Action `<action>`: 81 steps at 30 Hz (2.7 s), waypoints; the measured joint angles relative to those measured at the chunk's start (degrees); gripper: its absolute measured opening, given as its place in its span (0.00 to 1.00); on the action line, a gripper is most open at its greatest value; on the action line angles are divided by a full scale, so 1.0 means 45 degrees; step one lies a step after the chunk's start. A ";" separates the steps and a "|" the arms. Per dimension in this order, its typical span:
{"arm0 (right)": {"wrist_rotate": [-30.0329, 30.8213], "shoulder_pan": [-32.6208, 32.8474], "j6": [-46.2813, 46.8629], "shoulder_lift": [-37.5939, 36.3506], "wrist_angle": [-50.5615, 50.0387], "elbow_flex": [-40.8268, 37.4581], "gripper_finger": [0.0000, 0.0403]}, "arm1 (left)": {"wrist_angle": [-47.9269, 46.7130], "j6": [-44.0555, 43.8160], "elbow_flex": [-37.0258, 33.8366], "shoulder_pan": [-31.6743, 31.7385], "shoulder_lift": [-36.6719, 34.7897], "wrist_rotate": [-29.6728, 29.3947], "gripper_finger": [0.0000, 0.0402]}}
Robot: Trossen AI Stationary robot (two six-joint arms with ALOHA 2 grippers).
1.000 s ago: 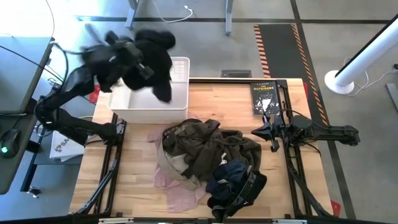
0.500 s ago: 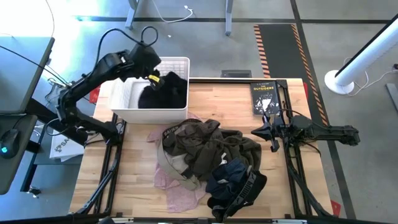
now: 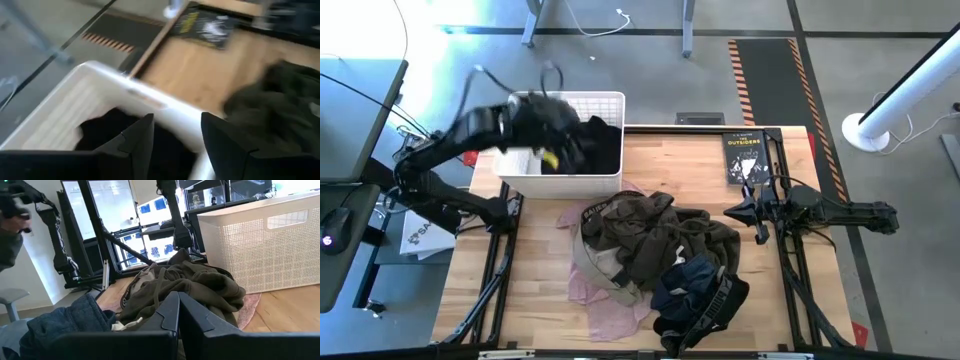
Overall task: Sort clothes
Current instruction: Put the black boxer into the white laundry bin
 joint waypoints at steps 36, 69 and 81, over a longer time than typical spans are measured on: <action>-0.0004 -0.0004 0.0000 0.0000 0.0004 0.0000 0.00 | 1.3622 0.4571 0.2205 -0.7794 1.1099 0.5741 0.47; -0.0004 -0.0004 0.0000 0.0000 0.0004 -0.0005 0.00 | 0.7223 0.4161 0.7658 -0.6776 1.6043 0.4890 0.19; -0.0004 -0.0004 0.0000 0.0000 0.0003 -0.0001 0.00 | 0.5375 0.4001 0.8475 -0.6903 1.4465 0.2369 0.01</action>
